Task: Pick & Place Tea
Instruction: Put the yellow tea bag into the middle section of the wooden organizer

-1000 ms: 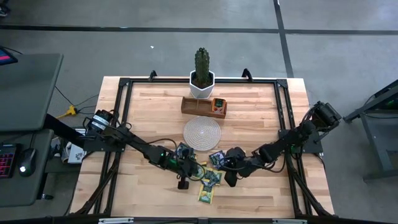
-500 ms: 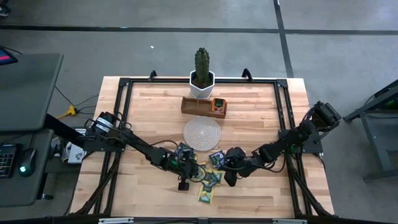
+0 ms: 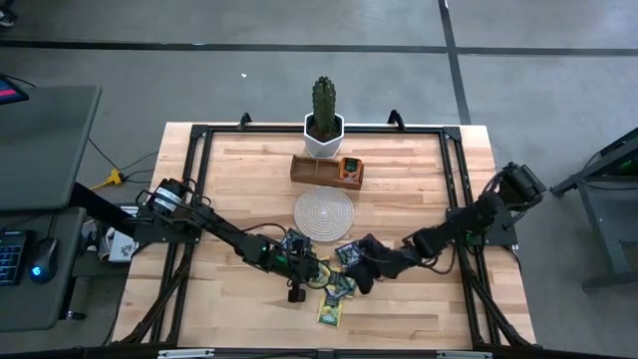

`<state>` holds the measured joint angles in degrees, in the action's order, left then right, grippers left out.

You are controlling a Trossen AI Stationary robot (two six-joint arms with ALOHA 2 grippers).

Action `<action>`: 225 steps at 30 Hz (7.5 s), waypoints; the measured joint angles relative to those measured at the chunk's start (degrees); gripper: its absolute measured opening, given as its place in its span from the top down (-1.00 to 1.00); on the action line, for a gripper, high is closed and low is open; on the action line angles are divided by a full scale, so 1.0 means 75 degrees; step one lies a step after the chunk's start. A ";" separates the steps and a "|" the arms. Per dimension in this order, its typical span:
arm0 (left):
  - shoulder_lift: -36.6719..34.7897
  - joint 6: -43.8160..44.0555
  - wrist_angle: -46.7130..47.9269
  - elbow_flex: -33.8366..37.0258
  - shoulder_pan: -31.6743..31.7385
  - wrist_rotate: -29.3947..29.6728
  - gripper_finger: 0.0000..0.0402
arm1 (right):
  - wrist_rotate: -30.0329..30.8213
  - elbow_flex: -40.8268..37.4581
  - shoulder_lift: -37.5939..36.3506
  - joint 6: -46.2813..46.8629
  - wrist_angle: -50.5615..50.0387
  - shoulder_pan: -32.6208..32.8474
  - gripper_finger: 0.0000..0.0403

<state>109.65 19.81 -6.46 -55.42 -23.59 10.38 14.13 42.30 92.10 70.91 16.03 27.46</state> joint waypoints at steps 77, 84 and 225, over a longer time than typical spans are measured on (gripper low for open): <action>0.0029 0.0420 -0.0568 0.0032 0.0347 -0.0453 1.00 | -0.1838 0.1113 0.2068 0.1737 -0.0443 -0.1011 0.39; 0.0029 0.0425 -0.0554 0.0029 0.0347 -0.0453 1.00 | -0.1849 0.1110 0.2064 0.1692 -0.0454 -0.1011 0.50; -0.4109 0.1425 -0.8209 0.6907 0.1746 -0.0019 1.00 | -0.0396 1.1876 0.5679 -1.2403 -1.3368 -0.6114 0.86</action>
<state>78.83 30.50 -68.03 -3.62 -10.50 10.24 11.16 131.37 134.69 -22.11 -84.23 -18.40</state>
